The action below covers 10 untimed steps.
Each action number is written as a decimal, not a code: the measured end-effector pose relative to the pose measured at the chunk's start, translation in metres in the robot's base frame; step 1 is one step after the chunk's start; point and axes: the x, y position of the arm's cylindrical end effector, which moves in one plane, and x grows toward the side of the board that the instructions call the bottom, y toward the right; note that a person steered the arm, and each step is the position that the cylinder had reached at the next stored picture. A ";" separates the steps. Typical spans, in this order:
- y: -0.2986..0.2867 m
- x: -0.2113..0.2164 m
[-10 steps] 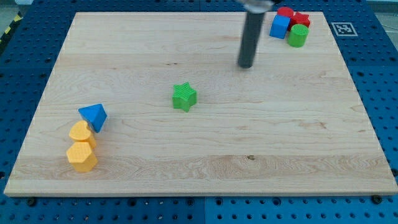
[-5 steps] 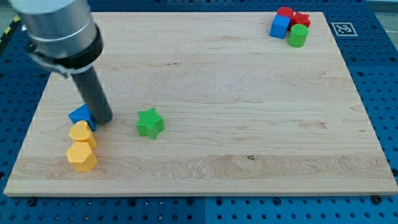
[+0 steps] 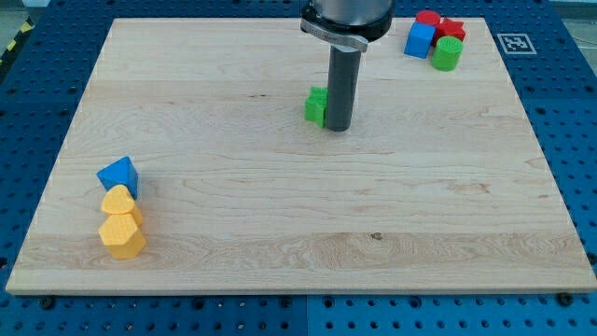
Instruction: Move the green star down to the green circle
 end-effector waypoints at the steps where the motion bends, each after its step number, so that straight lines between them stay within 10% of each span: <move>1: -0.067 0.003; 3: -0.084 -0.027; 5: 0.097 -0.031; 10: 0.106 -0.032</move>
